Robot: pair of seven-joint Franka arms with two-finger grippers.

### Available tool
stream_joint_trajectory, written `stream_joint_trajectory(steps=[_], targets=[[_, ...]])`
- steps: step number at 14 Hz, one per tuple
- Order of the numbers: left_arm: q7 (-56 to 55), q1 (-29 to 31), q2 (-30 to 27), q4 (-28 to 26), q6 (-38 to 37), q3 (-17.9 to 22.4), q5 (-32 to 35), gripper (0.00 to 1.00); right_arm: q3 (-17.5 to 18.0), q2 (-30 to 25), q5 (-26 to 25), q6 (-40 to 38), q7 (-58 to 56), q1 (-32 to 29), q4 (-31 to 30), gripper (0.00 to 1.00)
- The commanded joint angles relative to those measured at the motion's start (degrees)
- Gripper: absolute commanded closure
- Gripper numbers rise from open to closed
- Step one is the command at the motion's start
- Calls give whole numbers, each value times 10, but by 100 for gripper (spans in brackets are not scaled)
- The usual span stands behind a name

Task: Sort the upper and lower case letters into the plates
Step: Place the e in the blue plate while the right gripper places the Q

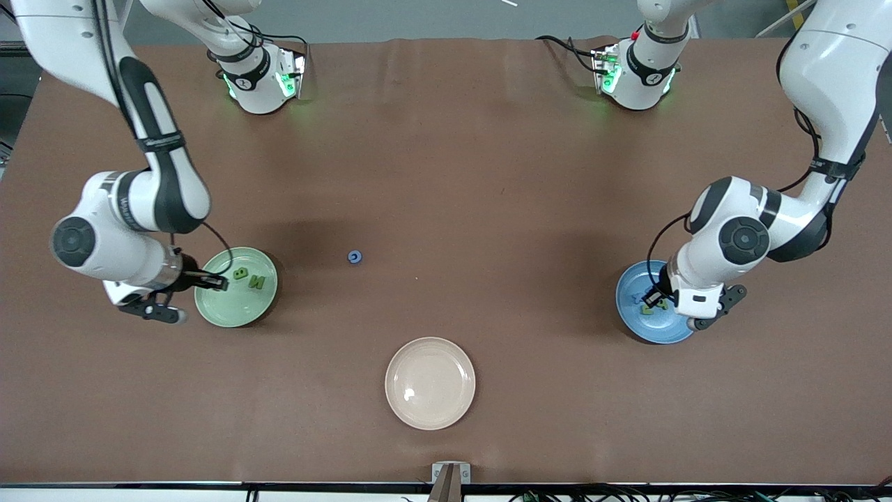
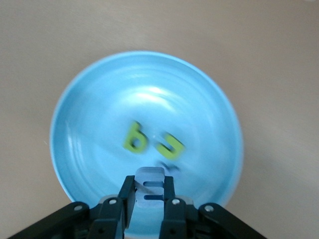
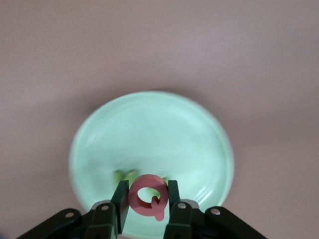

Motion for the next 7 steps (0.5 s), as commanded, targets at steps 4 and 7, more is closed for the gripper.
stream_joint_trajectory(steps=[4, 7], targets=[[79, 14, -29, 34, -53, -4, 17, 0, 12, 74, 3, 80, -18, -16, -8, 99], [142, 14, -55, 118, -170, -40, 15, 0, 12, 83, 3, 83, -18, -18, -8, 96]])
